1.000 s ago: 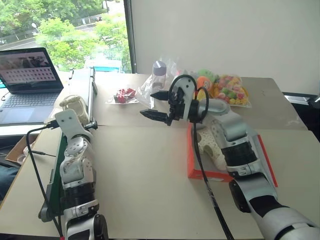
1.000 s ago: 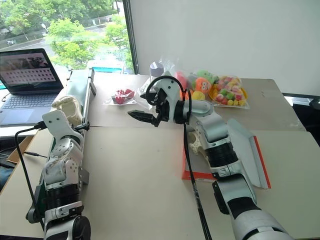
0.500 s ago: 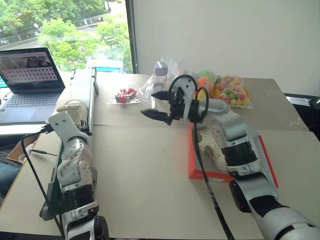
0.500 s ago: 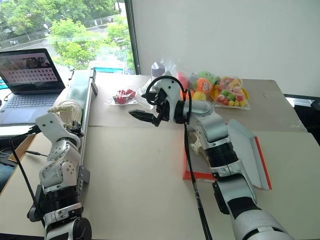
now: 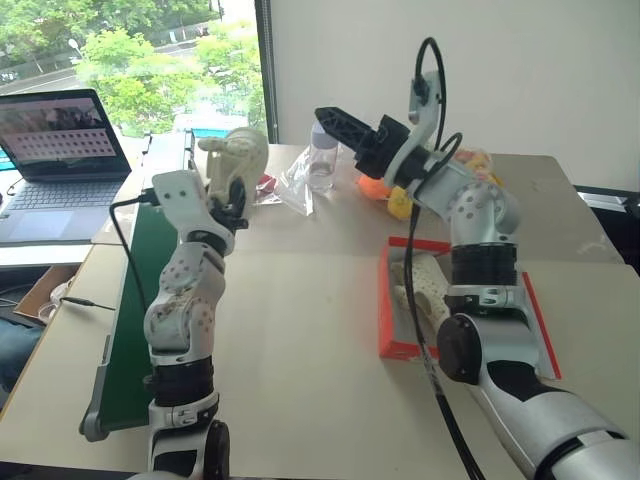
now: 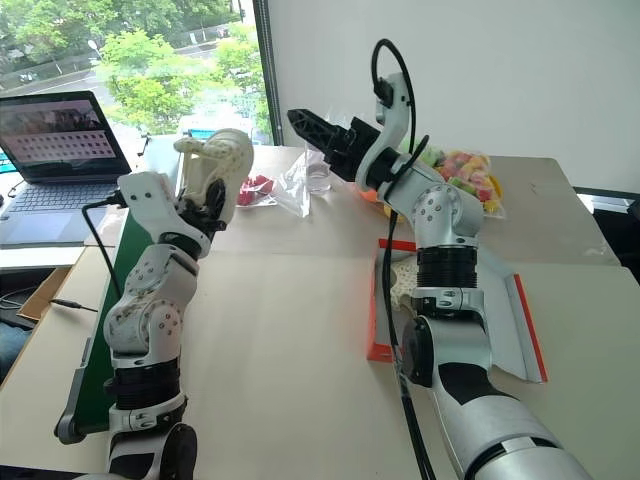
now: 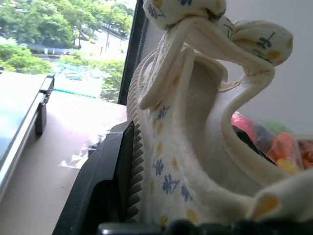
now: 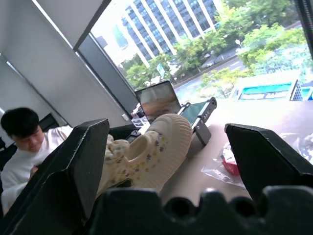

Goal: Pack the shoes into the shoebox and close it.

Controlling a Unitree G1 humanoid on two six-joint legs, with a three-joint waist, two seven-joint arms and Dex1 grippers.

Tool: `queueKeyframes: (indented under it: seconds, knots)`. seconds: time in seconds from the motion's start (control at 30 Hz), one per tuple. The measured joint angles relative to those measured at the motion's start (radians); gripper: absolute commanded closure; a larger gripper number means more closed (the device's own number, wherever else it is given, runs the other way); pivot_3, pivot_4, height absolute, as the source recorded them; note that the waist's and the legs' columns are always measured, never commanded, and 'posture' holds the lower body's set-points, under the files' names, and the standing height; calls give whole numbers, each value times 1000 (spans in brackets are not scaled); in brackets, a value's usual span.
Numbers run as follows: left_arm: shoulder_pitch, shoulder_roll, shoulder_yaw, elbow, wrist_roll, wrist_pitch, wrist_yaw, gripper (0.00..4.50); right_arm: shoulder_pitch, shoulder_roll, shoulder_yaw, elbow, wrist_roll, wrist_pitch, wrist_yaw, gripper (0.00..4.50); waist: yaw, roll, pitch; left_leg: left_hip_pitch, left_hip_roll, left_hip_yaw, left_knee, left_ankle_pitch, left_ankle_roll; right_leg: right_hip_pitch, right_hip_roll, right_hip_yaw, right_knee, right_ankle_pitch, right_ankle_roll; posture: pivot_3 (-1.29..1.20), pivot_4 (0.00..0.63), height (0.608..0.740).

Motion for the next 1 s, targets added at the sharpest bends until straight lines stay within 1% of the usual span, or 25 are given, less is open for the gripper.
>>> queueKeyframes:
  seconds: [0.33,0.5,0.73,0.77,0.83,0.87,1.0]
  knots:
    - [-129,-107,-44,-36,-88,59,19,2106,10,35,-95,-2,111,97,-145,0,-3,0,0,-1,0,0,1,1,2,1,3,2,0,0,2,0,150,740]
    - [-132,-137,-55,-40,-117,99,30,2106,24,36,-107,-8,139,99,-176,0,-3,0,0,-1,0,0,2,1,2,1,4,3,0,0,2,0,150,740]
    - [-118,-166,-78,-40,-143,134,31,2106,24,32,-105,-6,139,98,-170,0,-3,0,0,-1,0,0,2,1,2,1,5,3,0,0,3,0,150,740]
    - [-118,-171,-78,-39,-144,134,31,2135,24,32,-106,-6,141,98,-167,536,-3,0,0,-1,0,0,2,1,2,1,5,3,0,0,3,0,150,740]
    - [-118,-179,-81,-37,-144,134,31,2135,24,33,-106,-7,160,100,-155,979,-3,0,0,-1,0,0,2,1,2,1,5,3,0,0,3,0,150,740]
    - [-118,-180,-83,-35,-144,134,30,2135,24,33,-106,-8,170,104,-148,1404,-3,0,0,-1,0,0,2,1,3,1,4,3,0,0,3,0,150,740]
    - [-118,-181,-83,-35,-144,133,26,2135,28,30,-106,-12,178,117,-147,2699,-2,0,0,-1,0,0,2,1,3,1,4,3,0,0,3,0,150,740]
